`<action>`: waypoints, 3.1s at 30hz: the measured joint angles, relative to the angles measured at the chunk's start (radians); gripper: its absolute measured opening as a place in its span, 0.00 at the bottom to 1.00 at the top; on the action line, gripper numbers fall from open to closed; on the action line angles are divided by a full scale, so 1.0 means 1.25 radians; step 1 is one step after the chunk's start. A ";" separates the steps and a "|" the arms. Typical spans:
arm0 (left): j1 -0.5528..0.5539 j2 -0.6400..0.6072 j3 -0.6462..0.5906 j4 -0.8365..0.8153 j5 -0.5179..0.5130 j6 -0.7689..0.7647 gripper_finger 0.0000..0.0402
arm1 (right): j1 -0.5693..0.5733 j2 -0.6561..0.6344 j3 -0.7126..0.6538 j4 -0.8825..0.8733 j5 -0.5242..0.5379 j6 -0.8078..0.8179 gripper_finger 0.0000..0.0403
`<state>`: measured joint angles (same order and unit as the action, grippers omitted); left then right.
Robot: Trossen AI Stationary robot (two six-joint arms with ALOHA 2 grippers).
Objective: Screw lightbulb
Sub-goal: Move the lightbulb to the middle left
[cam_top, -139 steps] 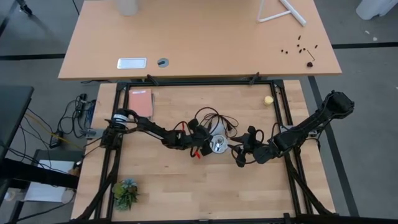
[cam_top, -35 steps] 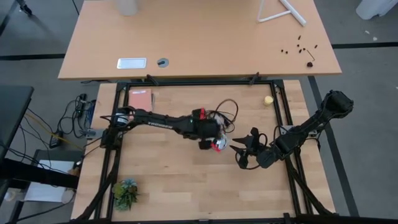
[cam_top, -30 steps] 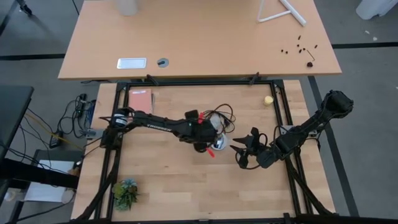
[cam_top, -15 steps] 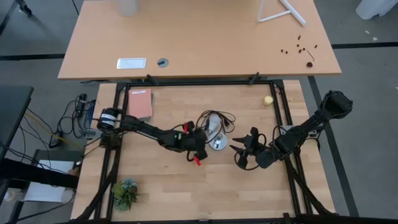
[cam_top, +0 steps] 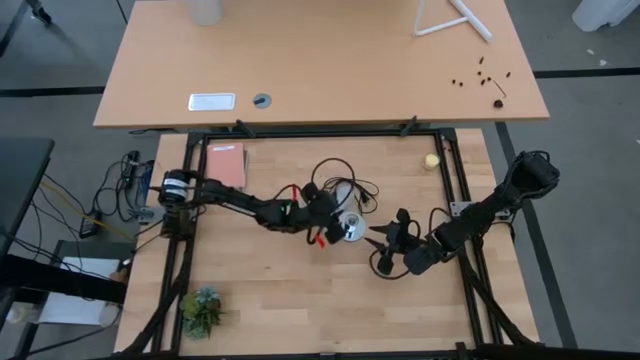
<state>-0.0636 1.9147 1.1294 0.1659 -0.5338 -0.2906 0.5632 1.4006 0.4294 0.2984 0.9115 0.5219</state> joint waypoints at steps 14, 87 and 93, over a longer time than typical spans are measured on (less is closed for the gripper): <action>0.080 0.048 0.001 0.049 0.179 -0.044 0.42 | 0.004 -0.005 0.001 0.064 0.003 -0.098 0.42; 0.147 0.113 0.008 -0.041 0.028 0.084 0.46 | 0.004 -0.006 0.001 0.053 -0.013 -0.097 0.42; 0.148 0.115 0.007 -0.104 0.051 0.100 0.40 | 0.004 -0.006 0.001 0.054 -0.013 -0.097 0.42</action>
<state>0.1211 2.0580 1.1385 0.0357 -0.4706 -0.1660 0.5686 1.3933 0.4309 0.3662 0.8951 0.4004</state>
